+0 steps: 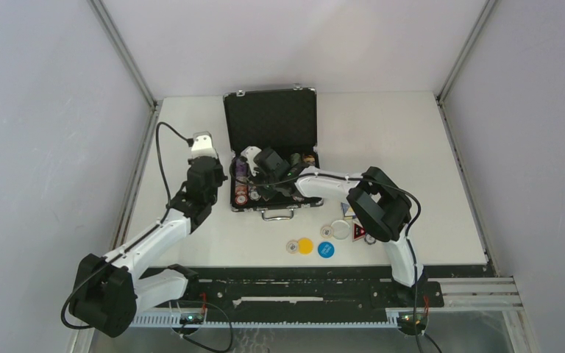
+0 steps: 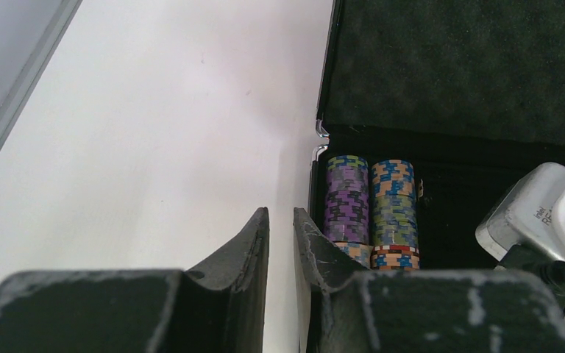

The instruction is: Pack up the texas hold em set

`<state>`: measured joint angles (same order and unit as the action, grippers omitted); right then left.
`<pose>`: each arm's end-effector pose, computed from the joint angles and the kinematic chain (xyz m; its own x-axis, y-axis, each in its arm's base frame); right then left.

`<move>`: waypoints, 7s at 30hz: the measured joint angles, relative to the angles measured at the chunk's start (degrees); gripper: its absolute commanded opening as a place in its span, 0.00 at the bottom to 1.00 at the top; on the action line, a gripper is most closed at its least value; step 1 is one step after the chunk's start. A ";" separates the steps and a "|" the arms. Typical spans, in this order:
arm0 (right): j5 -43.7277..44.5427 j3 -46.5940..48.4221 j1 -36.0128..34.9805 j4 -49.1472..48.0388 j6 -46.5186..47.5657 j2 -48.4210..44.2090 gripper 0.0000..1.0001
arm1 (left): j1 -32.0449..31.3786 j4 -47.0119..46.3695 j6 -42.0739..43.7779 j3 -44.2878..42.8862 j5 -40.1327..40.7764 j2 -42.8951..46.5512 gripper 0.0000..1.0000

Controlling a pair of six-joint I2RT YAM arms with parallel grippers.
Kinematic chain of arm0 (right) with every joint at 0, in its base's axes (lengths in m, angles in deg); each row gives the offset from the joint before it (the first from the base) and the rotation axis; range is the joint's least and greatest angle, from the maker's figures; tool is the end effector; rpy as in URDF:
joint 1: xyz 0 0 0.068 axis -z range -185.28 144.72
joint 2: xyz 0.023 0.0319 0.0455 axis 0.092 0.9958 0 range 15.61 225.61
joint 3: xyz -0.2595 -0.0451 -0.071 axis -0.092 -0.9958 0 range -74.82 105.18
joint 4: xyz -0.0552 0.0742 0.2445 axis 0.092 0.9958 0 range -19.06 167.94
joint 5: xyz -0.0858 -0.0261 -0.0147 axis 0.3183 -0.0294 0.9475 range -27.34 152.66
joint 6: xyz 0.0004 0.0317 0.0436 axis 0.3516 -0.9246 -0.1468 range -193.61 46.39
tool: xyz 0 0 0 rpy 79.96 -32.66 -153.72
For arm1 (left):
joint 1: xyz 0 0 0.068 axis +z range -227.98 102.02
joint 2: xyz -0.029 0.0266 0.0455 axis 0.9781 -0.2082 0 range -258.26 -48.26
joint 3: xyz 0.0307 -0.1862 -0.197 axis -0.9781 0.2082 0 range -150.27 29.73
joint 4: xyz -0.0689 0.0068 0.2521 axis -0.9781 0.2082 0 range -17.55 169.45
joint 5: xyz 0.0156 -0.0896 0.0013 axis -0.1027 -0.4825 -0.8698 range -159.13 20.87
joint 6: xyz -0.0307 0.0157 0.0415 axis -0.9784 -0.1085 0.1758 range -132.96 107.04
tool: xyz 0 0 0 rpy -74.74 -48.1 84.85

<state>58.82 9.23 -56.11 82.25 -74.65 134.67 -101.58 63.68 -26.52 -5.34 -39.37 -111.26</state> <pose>0.2879 0.3572 0.1736 -0.4712 -0.5500 -0.6895 -0.7944 0.6043 0.0608 0.2305 -0.0814 0.2525 -0.2731 -0.1028 -0.9565 -0.1504 0.9866 -0.0631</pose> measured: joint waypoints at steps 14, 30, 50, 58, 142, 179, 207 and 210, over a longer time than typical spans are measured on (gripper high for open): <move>2.14 0.00 -0.22 -0.39 0.76 0.02 0.00 | 0.00 -0.09 0.00 0.07 -0.02 0.00 0.22; 2.56 -1.22 -0.92 -2.29 0.26 -0.13 0.45 | 0.00 -0.09 0.00 0.07 -0.46 0.00 0.23; 7.69 -6.88 -0.26 -5.60 -0.11 -8.39 0.00 | 0.00 -0.13 -0.07 0.07 -1.68 -0.33 0.22; 1.75 -6.88 -0.55 -6.08 -1.33 -7.06 0.00 | 0.00 -0.11 -0.07 0.44 -1.62 1.22 0.22; -0.37 -19.21 -0.35 -6.49 -3.78 -22.71 0.45 | -0.07 -1.57 -0.26 1.07 -5.64 1.14 0.23; 24.35 -54.90 20.11 19.43 -36.30 -68.43 0.71 | -20.33 3.08 1.97 -8.37 -3.15 -5.64 0.74; 26.29 -58.21 13.79 30.77 -52.98 -69.61 0.85 | -20.33 1.64 1.97 -8.20 -5.97 -4.39 0.72; 26.29 -58.27 13.70 30.88 -53.44 -69.70 0.86 | -20.33 1.62 1.97 -8.20 -5.97 -4.37 0.72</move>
<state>85.12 -49.04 -42.40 113.13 -128.09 64.97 -121.90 65.29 -24.55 -13.54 -45.34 -115.63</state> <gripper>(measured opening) 0.845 0.723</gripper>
